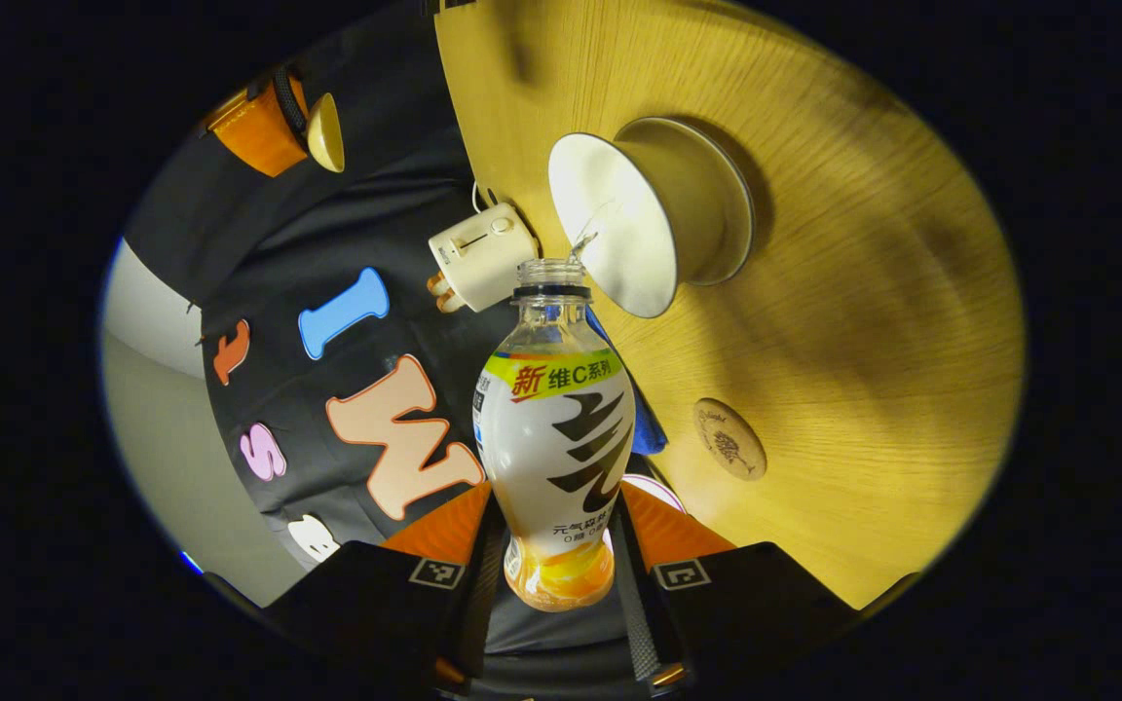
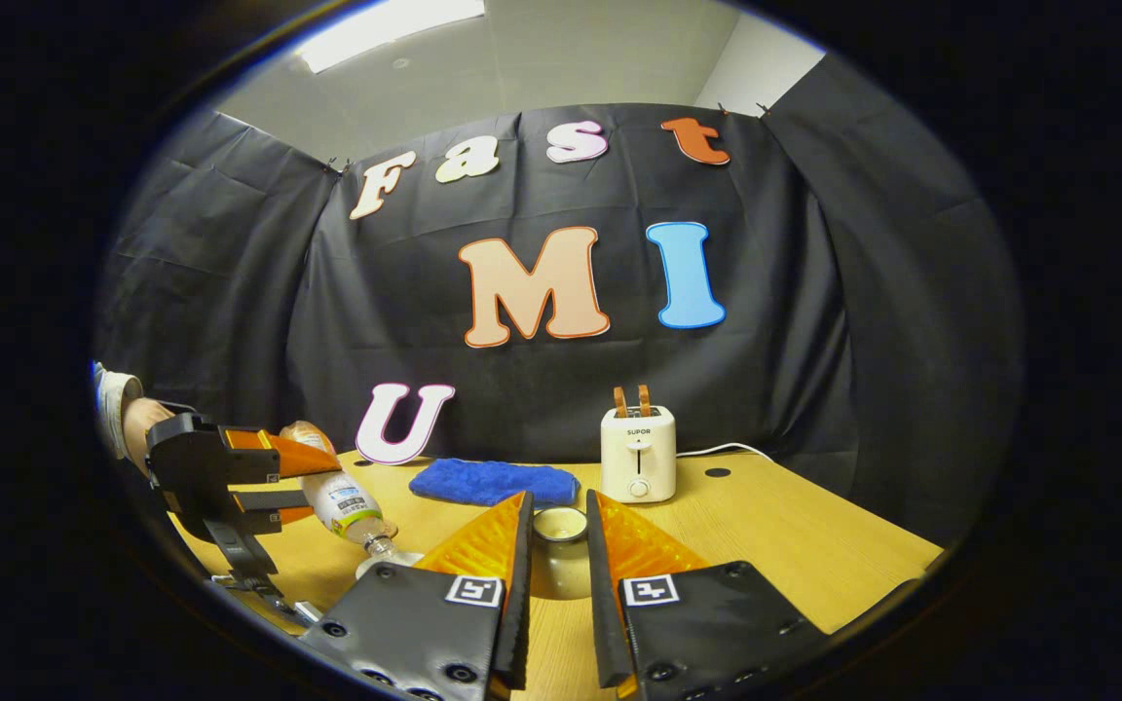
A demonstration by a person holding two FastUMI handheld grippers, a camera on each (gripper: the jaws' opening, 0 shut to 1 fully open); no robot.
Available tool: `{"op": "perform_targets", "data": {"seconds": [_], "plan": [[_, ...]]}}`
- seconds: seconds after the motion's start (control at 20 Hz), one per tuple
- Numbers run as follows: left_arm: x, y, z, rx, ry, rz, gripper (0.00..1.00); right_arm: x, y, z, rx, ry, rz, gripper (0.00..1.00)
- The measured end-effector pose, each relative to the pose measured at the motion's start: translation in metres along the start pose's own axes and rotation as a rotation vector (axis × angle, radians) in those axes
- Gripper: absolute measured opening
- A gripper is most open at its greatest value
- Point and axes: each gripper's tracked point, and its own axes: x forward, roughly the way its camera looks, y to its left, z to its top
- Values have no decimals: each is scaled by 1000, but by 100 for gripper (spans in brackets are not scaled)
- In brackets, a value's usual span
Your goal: Open the teacup lid with one hand, grasp the water bottle and pour water into the teacup with the other hand; after pouring, place the water bottle on the coaster and then close the teacup lid.
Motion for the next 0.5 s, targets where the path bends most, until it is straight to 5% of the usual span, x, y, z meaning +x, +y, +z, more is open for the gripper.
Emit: {"op": "perform_targets", "data": {"seconds": [0.5], "plan": [[5, 12, -9, 53, 19, -12, 55, -1, 0, -2, 8, 9, 5, 31]]}}
